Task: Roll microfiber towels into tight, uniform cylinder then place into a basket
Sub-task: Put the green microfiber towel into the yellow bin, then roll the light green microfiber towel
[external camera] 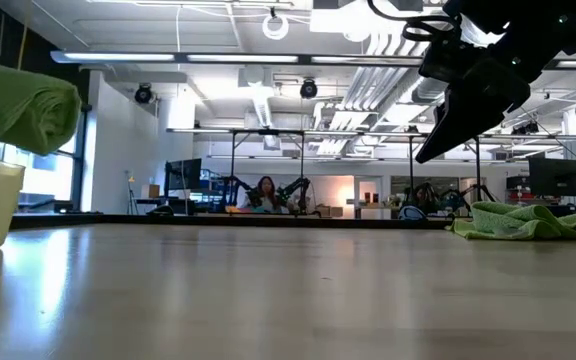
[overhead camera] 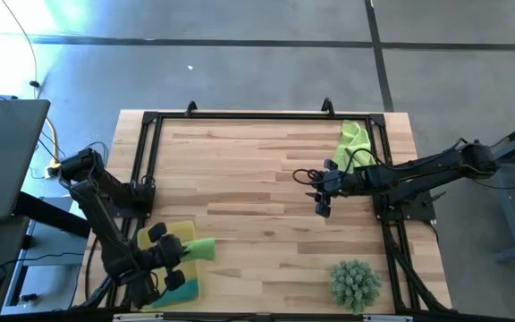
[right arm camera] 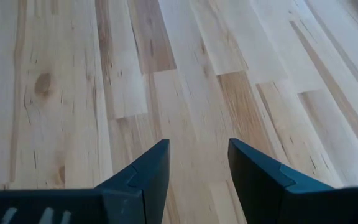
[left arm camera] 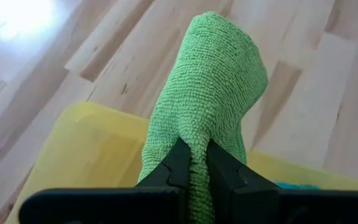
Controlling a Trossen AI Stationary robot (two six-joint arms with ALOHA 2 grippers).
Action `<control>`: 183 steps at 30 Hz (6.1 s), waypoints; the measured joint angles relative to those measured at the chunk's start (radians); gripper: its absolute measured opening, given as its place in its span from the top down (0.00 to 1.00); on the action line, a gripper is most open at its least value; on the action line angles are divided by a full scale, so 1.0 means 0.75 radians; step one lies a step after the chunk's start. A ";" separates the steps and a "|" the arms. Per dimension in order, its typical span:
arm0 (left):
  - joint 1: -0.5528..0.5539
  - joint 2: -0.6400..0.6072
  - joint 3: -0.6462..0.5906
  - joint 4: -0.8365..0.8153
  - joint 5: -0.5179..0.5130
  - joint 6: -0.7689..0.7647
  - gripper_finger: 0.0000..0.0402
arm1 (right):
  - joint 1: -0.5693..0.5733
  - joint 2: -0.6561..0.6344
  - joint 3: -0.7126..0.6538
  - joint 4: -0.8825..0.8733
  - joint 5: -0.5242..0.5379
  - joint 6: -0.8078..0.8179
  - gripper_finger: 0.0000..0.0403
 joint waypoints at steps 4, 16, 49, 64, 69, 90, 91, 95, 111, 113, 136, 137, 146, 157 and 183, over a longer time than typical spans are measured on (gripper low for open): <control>-0.003 -0.007 0.000 -0.010 -0.034 0.020 0.97 | 0.000 0.000 0.000 0.000 0.000 0.000 0.61; -0.085 -0.087 0.002 -0.250 0.326 -0.028 0.97 | 0.000 0.000 0.000 0.005 0.000 0.085 0.61; -0.184 0.198 0.021 0.155 0.521 -0.165 0.89 | 0.000 0.000 0.000 0.065 -0.001 0.085 0.61; 0.002 0.197 0.021 0.152 0.868 -0.095 0.63 | 0.001 0.000 0.000 0.064 -0.001 0.049 0.61; 0.086 0.153 0.021 0.146 1.009 0.046 0.61 | 0.000 0.000 0.000 0.063 -0.001 0.049 0.61; 0.549 -0.100 0.127 0.300 0.035 0.535 0.61 | 0.001 0.000 0.000 0.045 -0.017 -0.150 0.61; 0.586 -0.100 0.127 0.356 -0.048 0.571 0.61 | 0.001 0.000 0.000 0.045 -0.017 -0.150 0.61; 0.728 -0.100 0.127 0.595 -0.286 0.733 0.61 | 0.000 0.000 0.000 0.045 -0.018 -0.150 0.61; 1.161 -0.099 0.127 0.998 -0.066 1.464 0.61 | 0.001 0.000 0.000 0.044 -0.019 -0.150 0.61; 1.205 -0.098 0.127 0.999 0.026 1.548 0.61 | 0.001 0.000 0.000 0.044 -0.020 -0.150 0.61; 1.533 -0.098 0.126 1.083 0.448 1.301 0.61 | -0.309 -0.268 0.000 0.216 -0.548 -0.243 0.61; 1.528 -0.098 0.126 1.092 0.462 1.302 0.61 | -0.306 -0.279 0.000 0.213 -0.568 -0.241 0.61; 1.412 -0.098 0.126 1.097 0.525 1.445 0.61 | -0.257 -0.279 0.000 0.228 -0.608 -0.077 0.61; 1.204 -0.084 0.126 1.315 0.493 1.243 0.61 | -0.263 -0.281 0.001 0.117 -0.574 0.062 0.61; 1.116 -0.074 0.127 1.444 0.399 1.611 0.61 | -0.562 0.121 0.001 -0.542 -0.046 0.443 0.61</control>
